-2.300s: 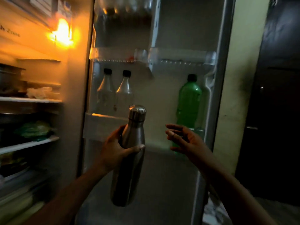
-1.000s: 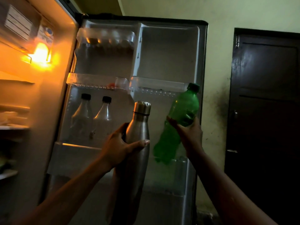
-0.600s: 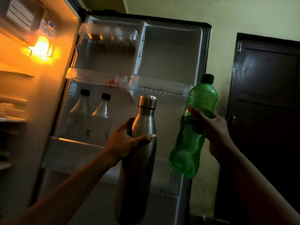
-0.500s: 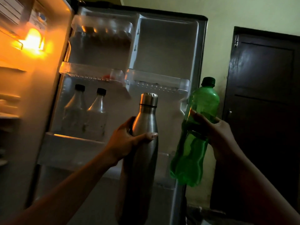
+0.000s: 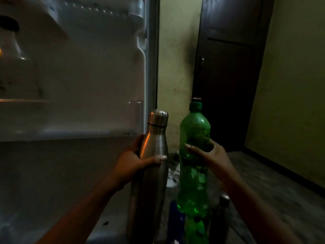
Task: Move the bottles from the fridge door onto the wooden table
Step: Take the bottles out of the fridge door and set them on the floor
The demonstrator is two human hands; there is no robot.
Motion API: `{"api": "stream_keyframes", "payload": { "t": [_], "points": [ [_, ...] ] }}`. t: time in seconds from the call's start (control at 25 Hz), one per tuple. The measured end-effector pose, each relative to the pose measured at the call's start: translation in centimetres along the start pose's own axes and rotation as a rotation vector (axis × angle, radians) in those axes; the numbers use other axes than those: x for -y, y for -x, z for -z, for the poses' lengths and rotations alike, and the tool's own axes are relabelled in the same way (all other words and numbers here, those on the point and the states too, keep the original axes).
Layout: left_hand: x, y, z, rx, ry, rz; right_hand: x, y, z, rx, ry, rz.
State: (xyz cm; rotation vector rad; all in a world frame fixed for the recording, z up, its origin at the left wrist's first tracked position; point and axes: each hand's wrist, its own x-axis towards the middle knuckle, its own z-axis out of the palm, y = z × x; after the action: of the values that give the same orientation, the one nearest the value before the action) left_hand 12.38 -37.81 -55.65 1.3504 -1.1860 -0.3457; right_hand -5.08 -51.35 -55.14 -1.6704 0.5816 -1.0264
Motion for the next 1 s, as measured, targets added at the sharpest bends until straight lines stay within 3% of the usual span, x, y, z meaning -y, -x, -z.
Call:
{"api": "stream_keyframes", "payload": {
  "t": [0.4,0.6,1.0],
  "points": [
    [9.8,2.6,-15.1,0.267,0.040,0.218,-13.3,7.3,9.4,-0.162,0.146,-0.294],
    [15.6,4.6,-22.4,0.376,-0.078,0.301,-21.7,10.4,12.9,-0.301,0.161,-0.385],
    [24.8,7.8,-29.5,0.400,-0.096,0.401,-34.1,14.2,14.3,-0.341,0.162,-0.594]
  ]
}}
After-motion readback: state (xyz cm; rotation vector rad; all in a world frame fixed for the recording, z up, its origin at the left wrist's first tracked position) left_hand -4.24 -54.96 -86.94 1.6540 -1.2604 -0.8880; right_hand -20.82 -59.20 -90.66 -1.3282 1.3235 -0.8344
